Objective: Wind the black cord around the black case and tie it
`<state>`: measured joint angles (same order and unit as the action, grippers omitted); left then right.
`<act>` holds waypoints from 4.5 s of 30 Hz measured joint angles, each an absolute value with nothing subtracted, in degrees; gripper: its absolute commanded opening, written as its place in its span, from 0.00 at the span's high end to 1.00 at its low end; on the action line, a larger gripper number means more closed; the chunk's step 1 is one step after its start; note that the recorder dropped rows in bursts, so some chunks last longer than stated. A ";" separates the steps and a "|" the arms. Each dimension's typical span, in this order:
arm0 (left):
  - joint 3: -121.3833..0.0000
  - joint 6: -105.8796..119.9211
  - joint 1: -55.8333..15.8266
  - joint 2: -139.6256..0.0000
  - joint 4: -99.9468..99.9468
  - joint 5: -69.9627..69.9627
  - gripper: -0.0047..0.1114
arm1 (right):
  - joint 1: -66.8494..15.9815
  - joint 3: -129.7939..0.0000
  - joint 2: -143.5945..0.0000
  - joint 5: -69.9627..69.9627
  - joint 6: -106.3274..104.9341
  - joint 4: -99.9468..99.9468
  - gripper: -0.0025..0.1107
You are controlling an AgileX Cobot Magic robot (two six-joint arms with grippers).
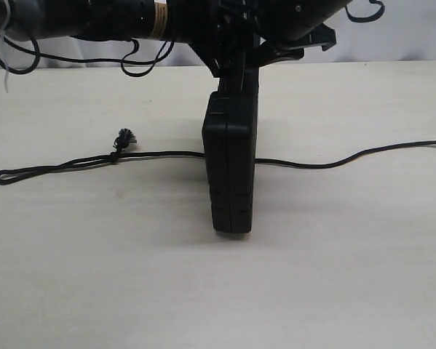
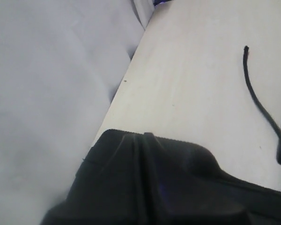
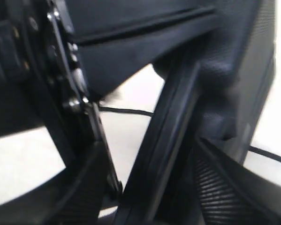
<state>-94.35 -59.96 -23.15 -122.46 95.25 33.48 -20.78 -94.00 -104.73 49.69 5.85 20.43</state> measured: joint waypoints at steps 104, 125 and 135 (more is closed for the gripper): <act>-71.45 -31.32 -18.05 -122.46 63.19 59.00 0.96 | -20.73 -95.78 -108.16 53.48 11.06 13.02 0.57; -71.45 -26.77 -20.27 -123.10 60.00 59.49 0.96 | -20.73 -95.78 -108.16 54.40 11.06 12.36 0.57; -71.41 -25.48 -21.27 -123.10 58.02 57.63 0.96 | -20.73 -95.22 -109.23 54.78 8.33 12.52 0.57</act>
